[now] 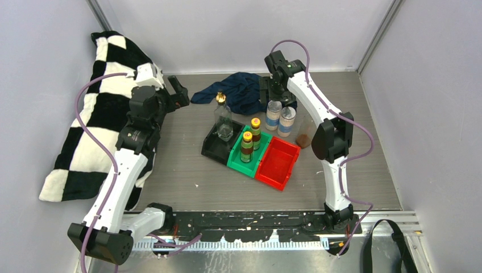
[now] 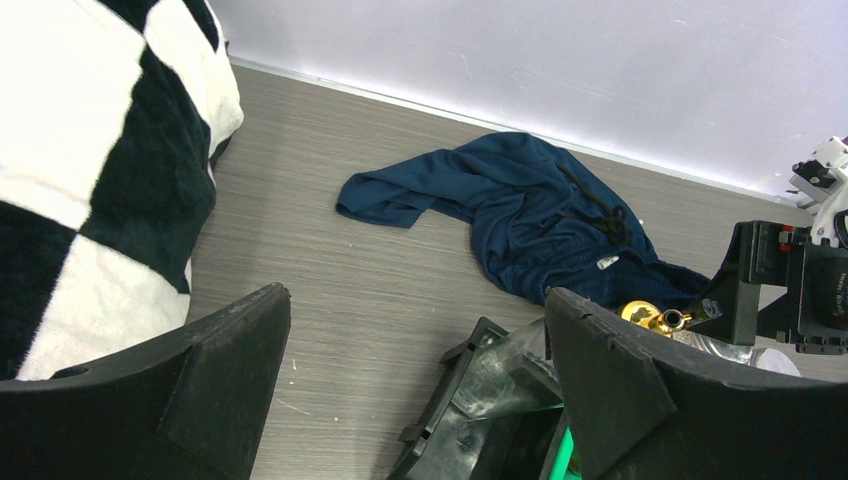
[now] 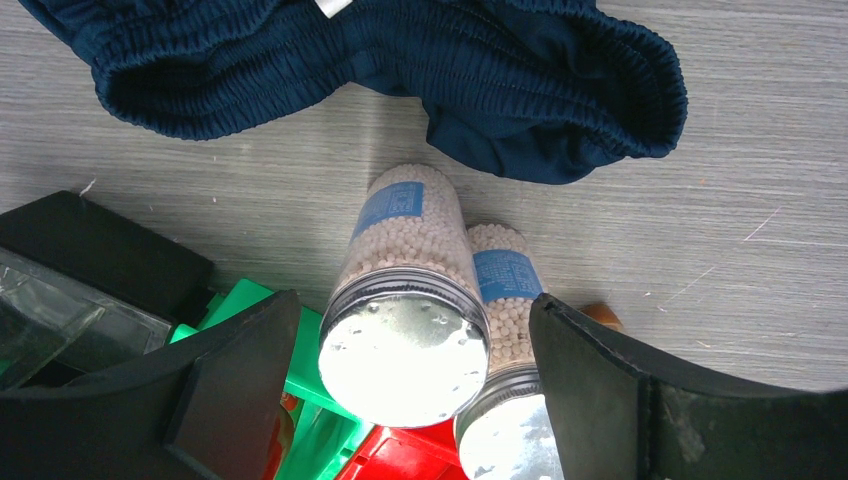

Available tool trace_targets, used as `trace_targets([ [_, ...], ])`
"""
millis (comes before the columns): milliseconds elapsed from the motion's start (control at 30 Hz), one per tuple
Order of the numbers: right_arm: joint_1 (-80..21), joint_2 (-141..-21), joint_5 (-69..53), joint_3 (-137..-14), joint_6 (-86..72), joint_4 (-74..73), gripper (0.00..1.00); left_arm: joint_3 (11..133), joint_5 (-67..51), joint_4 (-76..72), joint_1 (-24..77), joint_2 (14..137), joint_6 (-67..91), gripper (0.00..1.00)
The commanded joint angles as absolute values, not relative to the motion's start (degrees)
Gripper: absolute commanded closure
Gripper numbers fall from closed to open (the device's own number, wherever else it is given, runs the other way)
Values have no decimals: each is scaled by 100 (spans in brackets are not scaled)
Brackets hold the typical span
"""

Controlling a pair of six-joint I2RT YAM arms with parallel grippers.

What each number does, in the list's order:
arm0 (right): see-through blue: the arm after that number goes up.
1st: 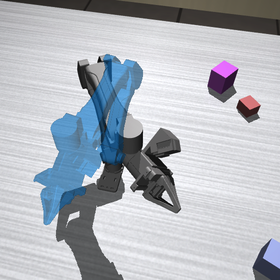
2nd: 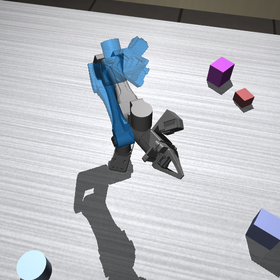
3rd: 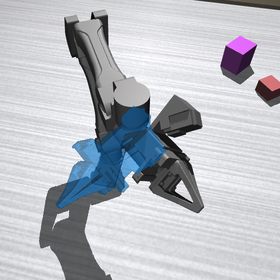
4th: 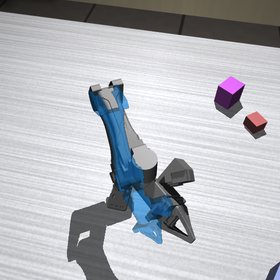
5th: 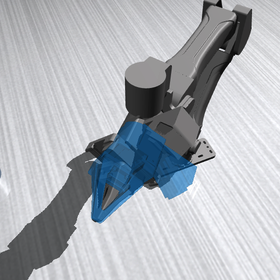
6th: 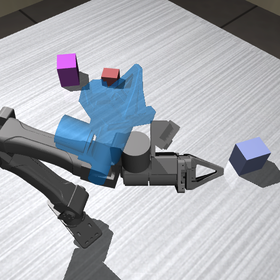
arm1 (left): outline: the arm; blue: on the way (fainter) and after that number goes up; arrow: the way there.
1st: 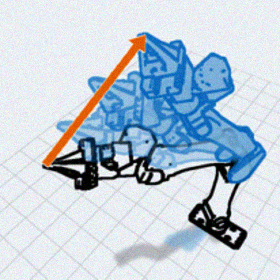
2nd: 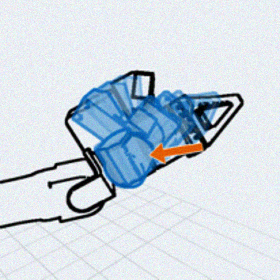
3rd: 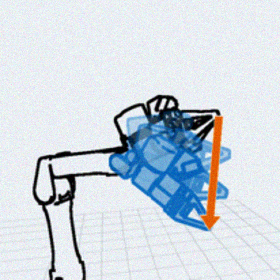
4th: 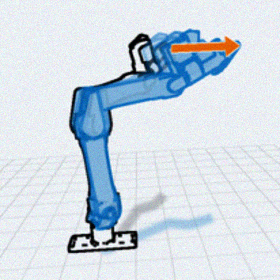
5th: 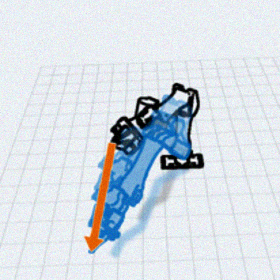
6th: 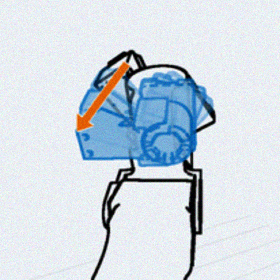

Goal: Organize the condiment bottles
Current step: Move the bottle to the center of the board.

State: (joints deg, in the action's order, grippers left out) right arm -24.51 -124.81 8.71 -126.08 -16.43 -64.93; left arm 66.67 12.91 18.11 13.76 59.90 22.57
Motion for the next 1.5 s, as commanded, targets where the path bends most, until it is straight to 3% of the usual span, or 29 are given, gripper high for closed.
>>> trace_targets([
  [0, -2424, -12453, 765, -12605, -1571, -6425, 11, 6663, 1338, 1716, 1397, 5994, 2342, 2],
  [367, -2420, -12385, 738, -12543, -1591, -6477, 21, 6653, 1336, 1717, 1397, 5985, 2370, 2],
  [967, -2425, -12297, 711, -12544, -1633, -6428, 58, 6660, 1302, 1715, 1397, 6003, 2387, 2],
  [1467, -2522, -12383, 569, -12864, -1627, -6283, 64, 6654, 1301, 1714, 1397, 6027, 2382, 2],
])
